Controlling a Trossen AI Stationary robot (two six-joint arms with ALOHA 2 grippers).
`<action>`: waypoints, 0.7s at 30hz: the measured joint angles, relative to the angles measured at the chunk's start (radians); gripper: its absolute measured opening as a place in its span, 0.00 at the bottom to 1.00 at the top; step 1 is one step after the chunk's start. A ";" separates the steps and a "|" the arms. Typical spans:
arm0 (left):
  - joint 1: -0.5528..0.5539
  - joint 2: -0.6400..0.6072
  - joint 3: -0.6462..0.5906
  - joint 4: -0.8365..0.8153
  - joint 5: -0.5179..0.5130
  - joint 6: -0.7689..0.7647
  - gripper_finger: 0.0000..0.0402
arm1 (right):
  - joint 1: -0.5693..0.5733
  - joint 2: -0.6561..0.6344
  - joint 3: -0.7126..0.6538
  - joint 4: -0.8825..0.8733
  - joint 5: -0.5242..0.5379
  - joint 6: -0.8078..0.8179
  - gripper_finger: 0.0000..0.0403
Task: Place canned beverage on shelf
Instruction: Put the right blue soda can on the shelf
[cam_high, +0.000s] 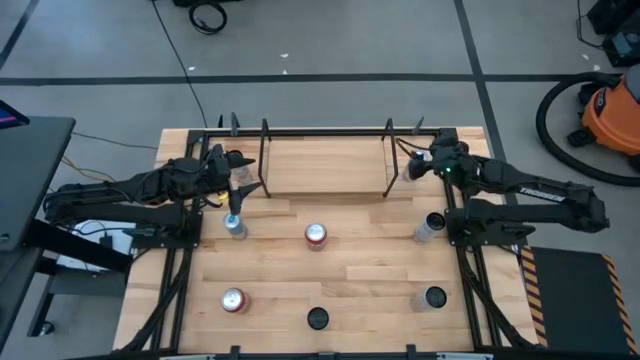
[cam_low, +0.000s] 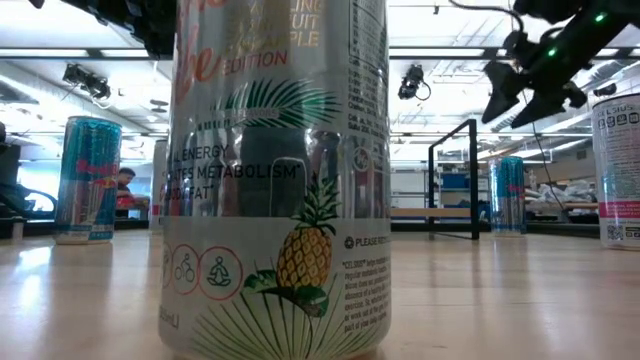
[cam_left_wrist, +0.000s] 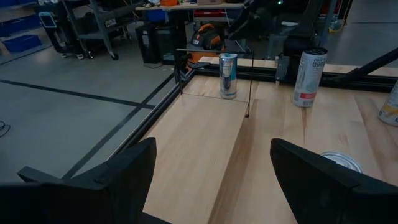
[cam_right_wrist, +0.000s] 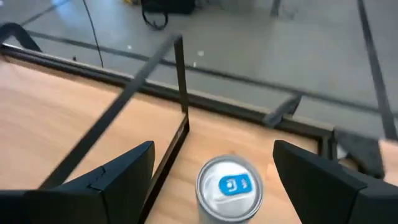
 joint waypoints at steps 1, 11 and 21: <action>0.000 0.000 0.000 0.000 0.000 -0.002 0.79 | -0.013 0.014 0.000 0.000 -0.026 0.013 0.84; 0.000 0.000 0.000 -0.001 0.000 -0.026 0.79 | -0.091 0.166 0.000 -0.005 -0.102 0.033 0.84; 0.000 0.000 0.000 -0.001 0.000 -0.026 0.79 | -0.132 0.229 0.000 -0.008 -0.101 0.028 0.84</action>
